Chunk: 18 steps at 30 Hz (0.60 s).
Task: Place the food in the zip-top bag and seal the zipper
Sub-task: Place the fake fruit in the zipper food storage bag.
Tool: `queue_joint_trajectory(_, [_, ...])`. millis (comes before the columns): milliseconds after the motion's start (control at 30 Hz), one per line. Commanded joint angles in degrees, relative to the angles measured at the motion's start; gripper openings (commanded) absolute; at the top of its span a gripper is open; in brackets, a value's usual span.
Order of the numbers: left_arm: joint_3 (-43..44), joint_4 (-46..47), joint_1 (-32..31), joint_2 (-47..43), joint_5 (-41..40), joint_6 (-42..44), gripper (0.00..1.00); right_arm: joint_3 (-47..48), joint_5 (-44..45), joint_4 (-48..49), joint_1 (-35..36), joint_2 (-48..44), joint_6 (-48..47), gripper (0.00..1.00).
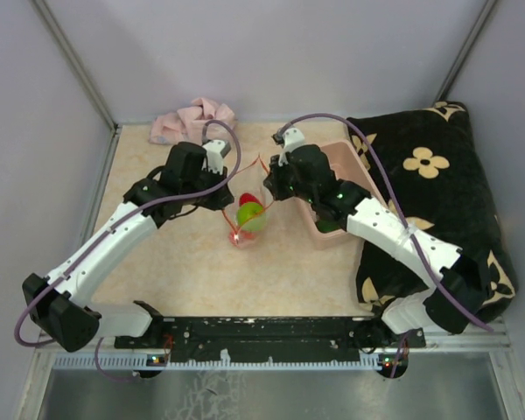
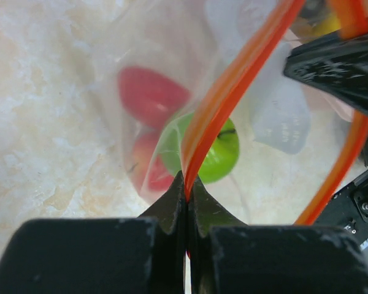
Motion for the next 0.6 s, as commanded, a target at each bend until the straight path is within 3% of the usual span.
queue_joint_trajectory(0, [-0.3, 1.2, 1.4, -1.9, -1.1, 0.0, 0.0, 6.9, -1.6, -2.9, 0.4, -2.7, -1.6, 0.0])
queue_joint_trajectory(200, [-0.6, 1.4, 3.5, -2.8, 0.4, -0.2, 0.0, 11.7, -0.1, -7.9, 0.3, 0.5, -1.9, 0.0])
queue_joint_trajectory(400, [-1.0, 1.9, 4.1, -2.8, 3.5, -0.2, 0.0, 9.8, 1.5, -7.7, 0.3, 0.6, -1.8, 0.01])
queue_joint_trajectory(567, [-0.8, 2.0, 4.3, -3.3, 3.8, -0.2, 0.0, 12.6, -0.4, -9.9, 0.3, -0.1, -3.3, 0.24])
